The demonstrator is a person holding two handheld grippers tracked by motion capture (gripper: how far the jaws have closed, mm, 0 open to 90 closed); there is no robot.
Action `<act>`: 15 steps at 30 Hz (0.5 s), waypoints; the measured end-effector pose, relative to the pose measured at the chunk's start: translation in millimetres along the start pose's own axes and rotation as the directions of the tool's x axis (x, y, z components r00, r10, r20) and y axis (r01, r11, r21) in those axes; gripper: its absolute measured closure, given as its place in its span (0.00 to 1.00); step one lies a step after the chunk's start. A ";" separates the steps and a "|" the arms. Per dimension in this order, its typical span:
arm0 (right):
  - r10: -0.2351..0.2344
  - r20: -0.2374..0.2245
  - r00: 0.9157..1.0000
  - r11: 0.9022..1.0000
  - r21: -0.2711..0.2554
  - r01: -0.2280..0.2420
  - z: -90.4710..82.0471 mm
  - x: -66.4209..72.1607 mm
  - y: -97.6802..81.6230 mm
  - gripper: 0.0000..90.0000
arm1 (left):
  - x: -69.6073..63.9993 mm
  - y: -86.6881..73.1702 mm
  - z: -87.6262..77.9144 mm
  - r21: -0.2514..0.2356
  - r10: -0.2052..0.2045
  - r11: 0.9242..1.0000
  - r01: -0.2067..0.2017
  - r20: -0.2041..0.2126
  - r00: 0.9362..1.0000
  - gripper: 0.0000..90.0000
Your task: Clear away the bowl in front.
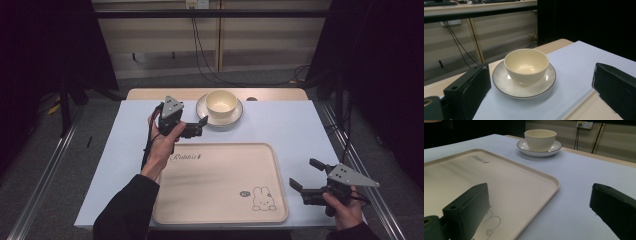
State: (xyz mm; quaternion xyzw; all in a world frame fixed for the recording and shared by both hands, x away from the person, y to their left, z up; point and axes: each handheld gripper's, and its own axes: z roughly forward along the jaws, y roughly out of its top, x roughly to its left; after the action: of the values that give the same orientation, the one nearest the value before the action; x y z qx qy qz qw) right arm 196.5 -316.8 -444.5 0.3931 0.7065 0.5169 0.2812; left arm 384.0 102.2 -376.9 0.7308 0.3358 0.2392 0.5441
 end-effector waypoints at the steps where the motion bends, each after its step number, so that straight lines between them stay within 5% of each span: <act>1: 0.001 -0.001 1.000 1.000 -0.001 -0.001 0.0 0.0 0.0 0.03 | 1.2 0.6 2.3 0.020 0.016 1.000 -0.016 -0.001 1.000 0.02; 15: -0.001 -0.008 1.000 1.000 0.004 0.001 -1.2 -0.1 -0.6 0.03 | 18.3 14.0 43.8 0.045 0.020 0.999 -0.019 -0.034 0.999 0.01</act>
State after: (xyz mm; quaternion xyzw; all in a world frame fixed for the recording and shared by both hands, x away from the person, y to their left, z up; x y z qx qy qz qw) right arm 195.5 -317.6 -444.7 0.3913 0.7088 0.5171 0.2778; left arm 430.6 85.6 -376.7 0.7416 0.3432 0.2497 0.5195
